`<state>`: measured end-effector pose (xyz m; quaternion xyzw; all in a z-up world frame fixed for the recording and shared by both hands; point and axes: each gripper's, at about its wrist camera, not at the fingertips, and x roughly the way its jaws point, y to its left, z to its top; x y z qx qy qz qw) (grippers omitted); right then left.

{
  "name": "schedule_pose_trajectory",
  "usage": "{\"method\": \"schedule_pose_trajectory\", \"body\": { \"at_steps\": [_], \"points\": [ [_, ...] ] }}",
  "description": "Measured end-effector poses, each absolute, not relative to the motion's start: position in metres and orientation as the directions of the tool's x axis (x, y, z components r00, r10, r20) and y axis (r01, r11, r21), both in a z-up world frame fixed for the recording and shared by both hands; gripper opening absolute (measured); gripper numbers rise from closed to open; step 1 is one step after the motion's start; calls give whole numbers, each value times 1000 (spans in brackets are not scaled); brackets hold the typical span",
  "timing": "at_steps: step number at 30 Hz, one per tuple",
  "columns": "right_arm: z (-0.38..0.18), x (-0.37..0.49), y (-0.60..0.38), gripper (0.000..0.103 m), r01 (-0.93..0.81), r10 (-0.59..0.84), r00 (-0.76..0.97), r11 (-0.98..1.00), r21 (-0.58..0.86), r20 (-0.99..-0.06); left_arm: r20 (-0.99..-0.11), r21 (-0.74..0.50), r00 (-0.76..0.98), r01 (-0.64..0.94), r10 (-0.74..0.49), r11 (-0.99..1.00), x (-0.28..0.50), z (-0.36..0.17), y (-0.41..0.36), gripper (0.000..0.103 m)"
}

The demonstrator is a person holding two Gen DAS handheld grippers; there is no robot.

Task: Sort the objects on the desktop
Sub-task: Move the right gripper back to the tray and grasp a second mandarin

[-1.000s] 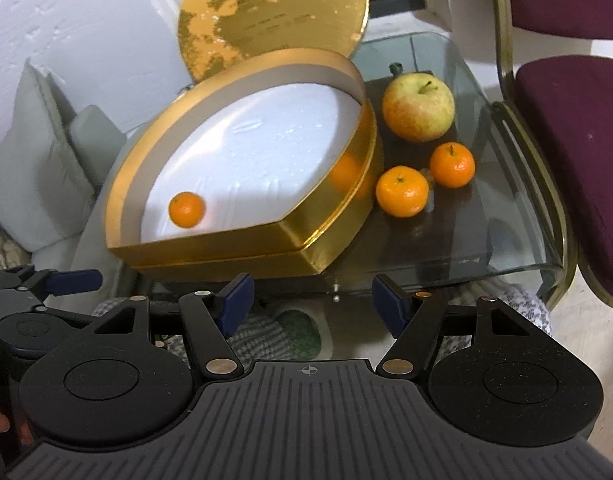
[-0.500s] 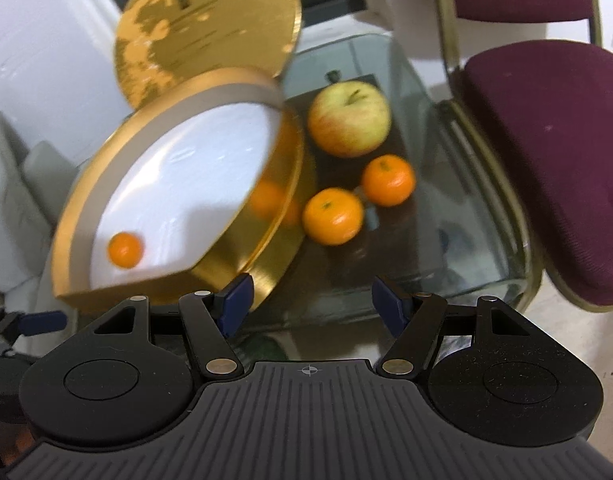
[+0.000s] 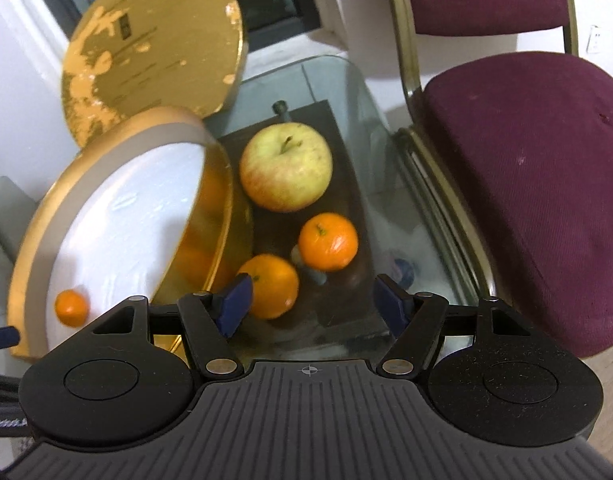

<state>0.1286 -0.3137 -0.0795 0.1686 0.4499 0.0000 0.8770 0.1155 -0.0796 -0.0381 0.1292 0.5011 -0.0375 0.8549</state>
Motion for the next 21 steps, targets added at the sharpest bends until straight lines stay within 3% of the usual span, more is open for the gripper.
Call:
{"method": "schedule_pose_trajectory", "body": {
  "at_steps": [21],
  "points": [
    [-118, 187, -317, 65, 183, 110, 555, 951, 250, -825, -892, 161, 449, 224, 45, 961, 121, -46, -84, 102]
  ]
}}
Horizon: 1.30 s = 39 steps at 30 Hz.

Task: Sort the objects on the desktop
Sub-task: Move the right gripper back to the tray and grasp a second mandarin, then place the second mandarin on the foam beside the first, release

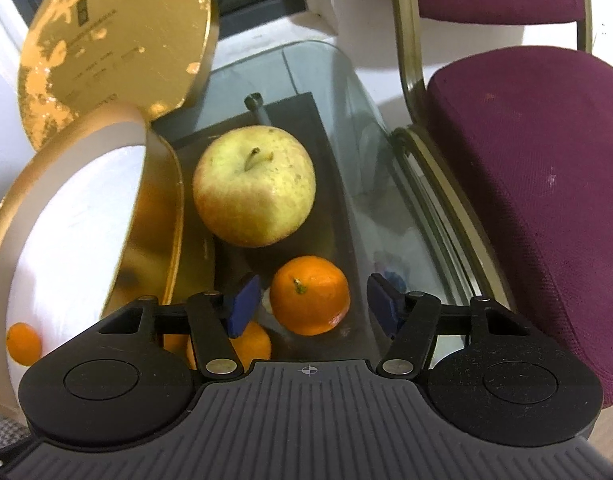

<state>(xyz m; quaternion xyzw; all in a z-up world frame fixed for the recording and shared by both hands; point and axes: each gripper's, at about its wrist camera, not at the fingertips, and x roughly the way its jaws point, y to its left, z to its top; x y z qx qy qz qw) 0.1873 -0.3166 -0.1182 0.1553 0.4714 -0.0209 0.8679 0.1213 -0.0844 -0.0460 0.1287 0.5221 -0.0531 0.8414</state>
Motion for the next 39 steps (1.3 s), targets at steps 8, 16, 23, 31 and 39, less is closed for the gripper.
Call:
{"method": "schedule_pose_trajectory", "body": {
  "at_steps": [8, 16, 23, 31, 39],
  "points": [
    [-124, 191, -314, 49, 173, 124, 533, 952, 252, -837, -898, 156, 439, 228, 42, 961, 119, -50, -85, 102],
    [-121, 191, -311, 45, 170, 100, 535, 960, 223, -839, -895, 145, 445, 221, 32, 964, 113, -47, -79, 102],
    [-89, 181, -308, 45, 180, 67, 574, 962, 205, -816, -873, 106, 488, 170, 9, 980, 97, -30, -55, 102],
    [-31, 150, -279, 45, 127, 50, 643, 977, 172, -764, -841, 73, 538, 11, 56, 997, 73, -12, 14, 102],
    [5, 142, -211, 45, -17, 125, 673, 988, 153, -729, -810, 54, 566, -186, 151, 981, 54, -3, 92, 102]
  ]
}}
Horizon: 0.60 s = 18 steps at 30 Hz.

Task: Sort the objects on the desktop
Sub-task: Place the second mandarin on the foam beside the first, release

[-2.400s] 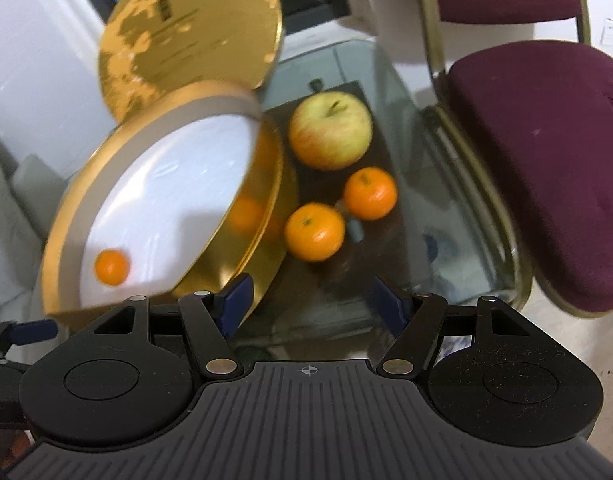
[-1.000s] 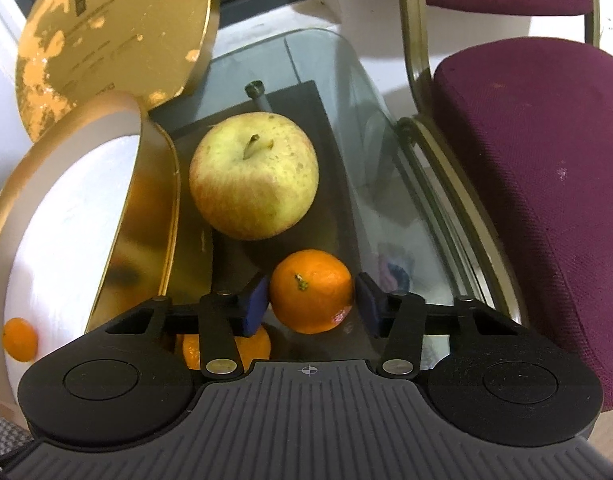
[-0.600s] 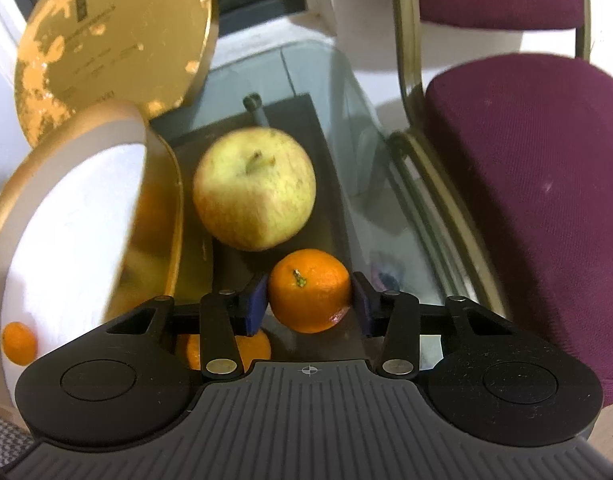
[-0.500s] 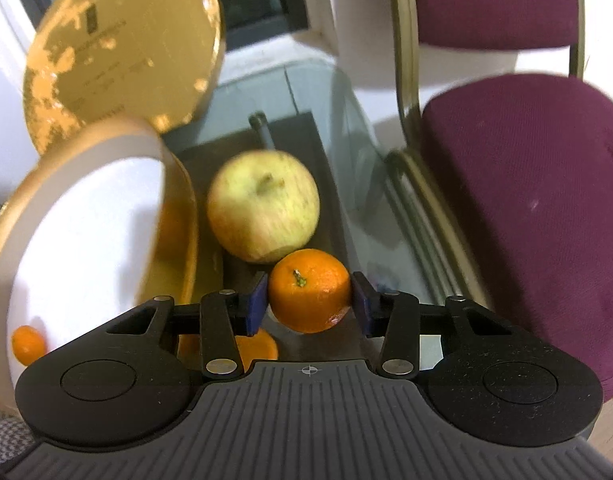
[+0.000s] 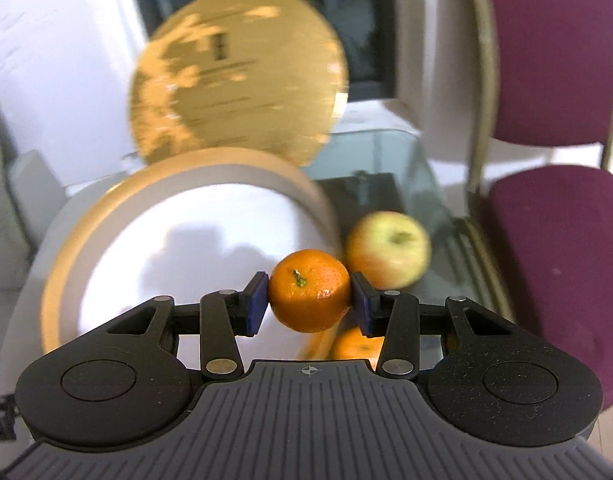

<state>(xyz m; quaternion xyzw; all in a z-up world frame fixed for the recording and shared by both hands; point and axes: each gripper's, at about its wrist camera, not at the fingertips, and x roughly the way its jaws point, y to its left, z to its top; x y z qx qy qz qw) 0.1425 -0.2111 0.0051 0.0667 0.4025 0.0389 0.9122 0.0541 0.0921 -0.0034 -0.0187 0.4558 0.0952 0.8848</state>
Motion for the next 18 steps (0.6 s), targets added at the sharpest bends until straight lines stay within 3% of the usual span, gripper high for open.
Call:
{"method": "schedule_pose_trajectory", "body": {
  "at_steps": [8, 18],
  "points": [
    [-14, 151, -134, 45, -153, 217, 603, 976, 156, -767, -826, 13, 535, -295, 176, 955, 53, -17, 139, 102],
    [-58, 165, -83, 46, -220, 236, 478, 965, 145, -846, -862, -24, 487, -312, 138, 950, 59, -38, 153, 102]
  ]
}}
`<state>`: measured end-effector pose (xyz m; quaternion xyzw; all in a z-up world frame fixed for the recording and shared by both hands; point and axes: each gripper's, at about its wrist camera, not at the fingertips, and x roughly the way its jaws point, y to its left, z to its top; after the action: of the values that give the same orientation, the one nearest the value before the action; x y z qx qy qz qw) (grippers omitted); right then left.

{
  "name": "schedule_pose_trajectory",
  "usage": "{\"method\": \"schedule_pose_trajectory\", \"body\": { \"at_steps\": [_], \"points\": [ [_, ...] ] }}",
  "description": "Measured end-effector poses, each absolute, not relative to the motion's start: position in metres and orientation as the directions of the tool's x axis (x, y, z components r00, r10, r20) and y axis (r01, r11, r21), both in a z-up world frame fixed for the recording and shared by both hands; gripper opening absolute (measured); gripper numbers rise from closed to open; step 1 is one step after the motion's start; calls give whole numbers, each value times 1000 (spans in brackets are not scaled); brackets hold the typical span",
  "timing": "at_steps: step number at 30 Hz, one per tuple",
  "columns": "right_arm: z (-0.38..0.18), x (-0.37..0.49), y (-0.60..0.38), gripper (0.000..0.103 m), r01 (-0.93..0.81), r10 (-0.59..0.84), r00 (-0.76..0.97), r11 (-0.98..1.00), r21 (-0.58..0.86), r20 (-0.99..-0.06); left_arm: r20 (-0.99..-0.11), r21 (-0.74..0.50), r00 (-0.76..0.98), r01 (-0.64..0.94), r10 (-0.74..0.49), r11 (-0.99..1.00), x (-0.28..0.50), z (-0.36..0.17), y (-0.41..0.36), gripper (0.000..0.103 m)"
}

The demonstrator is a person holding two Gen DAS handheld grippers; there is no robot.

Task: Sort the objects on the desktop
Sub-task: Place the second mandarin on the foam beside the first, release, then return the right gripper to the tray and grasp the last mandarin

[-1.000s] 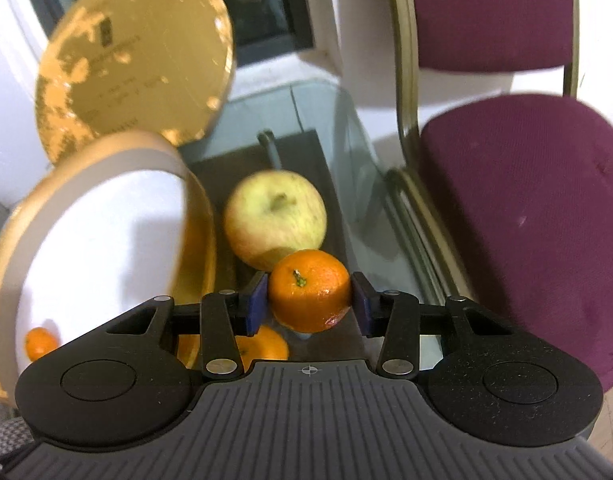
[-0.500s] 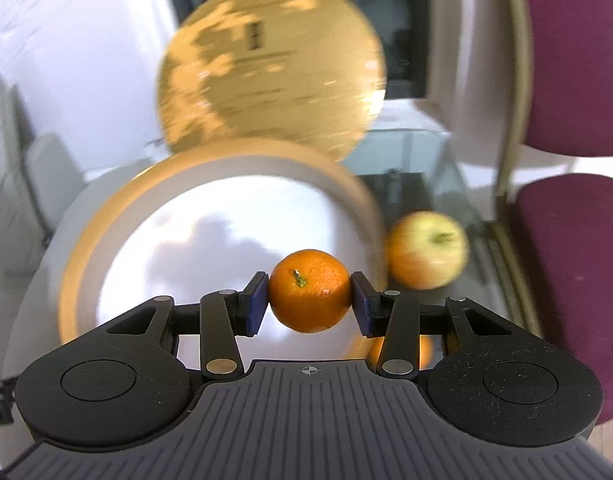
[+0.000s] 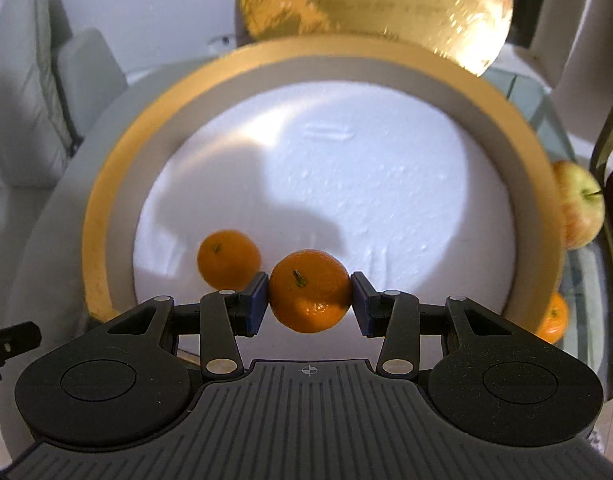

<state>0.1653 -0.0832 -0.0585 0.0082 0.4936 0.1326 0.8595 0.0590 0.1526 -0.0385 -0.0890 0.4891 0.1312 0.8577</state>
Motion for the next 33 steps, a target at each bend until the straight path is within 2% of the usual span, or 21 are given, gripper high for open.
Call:
{"method": "schedule_pose_trajectory", "body": {
  "at_steps": [9, 14, 23, 26, 33],
  "points": [
    [-80, 174, -74, 46, -223, 206, 428, 968, 118, -880, -876, -39, 468, -303, 113, 952, 65, -48, 150, 102],
    [-82, 174, -74, 55, -235, 209, 426, 965, 115, -880, -874, -30, 472, -296, 119, 955, 62, -44, 145, 102],
    [-42, 146, -99, 63, -231, 246, 499, 962, 146, -831, -850, -8, 511, -252, 126, 968, 43, -21, 119, 102],
    [-23, 126, -114, 71, -229, 272, 530, 958, 173, -803, -841, -3, 529, -208, 110, 978, 36, -13, 101, 102],
    [-8, 78, -155, 72, -218, 315, 554, 948, 232, -771, -839, 35, 538, -99, 83, 994, 25, -9, 53, 102]
  ]
}}
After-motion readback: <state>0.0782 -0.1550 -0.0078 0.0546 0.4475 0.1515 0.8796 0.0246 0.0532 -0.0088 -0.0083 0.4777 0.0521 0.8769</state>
